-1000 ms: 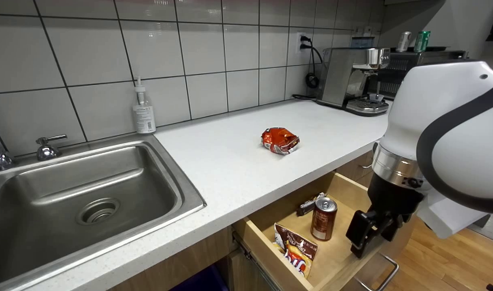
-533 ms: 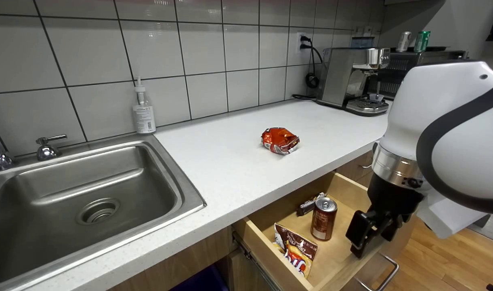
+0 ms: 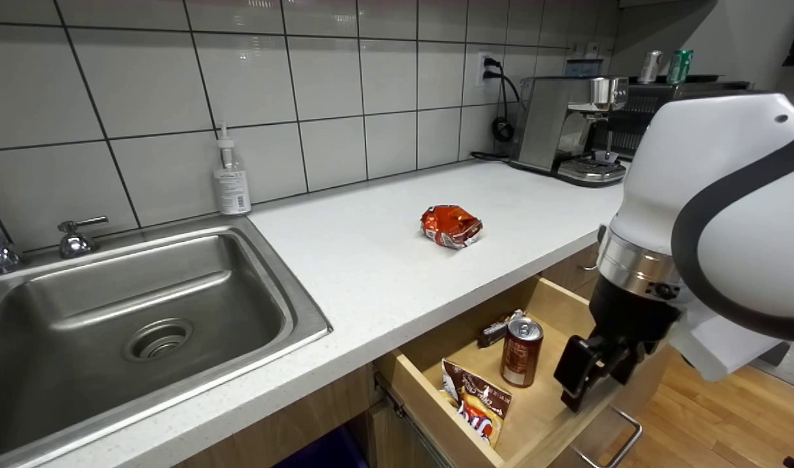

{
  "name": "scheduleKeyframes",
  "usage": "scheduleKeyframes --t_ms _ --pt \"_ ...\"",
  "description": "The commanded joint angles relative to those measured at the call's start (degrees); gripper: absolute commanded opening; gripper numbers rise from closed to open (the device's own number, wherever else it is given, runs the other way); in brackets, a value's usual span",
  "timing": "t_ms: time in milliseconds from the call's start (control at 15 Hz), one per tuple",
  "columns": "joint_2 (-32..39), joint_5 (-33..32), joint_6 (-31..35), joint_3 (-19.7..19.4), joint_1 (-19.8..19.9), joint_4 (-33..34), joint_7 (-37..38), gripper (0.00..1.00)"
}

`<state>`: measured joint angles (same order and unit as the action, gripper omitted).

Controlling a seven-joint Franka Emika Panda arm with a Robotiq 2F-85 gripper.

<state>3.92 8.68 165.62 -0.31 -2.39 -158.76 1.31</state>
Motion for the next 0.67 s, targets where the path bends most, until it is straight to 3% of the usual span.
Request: scheduleKeyframes --t_ms 0,600 --pt "-1.53 2.77 -2.06 2.18 0.88 -0.33 -3.69 1.00" --pt "-2.69 11.92 -5.18 4.09 1.91 -0.46 -16.38 1.00"
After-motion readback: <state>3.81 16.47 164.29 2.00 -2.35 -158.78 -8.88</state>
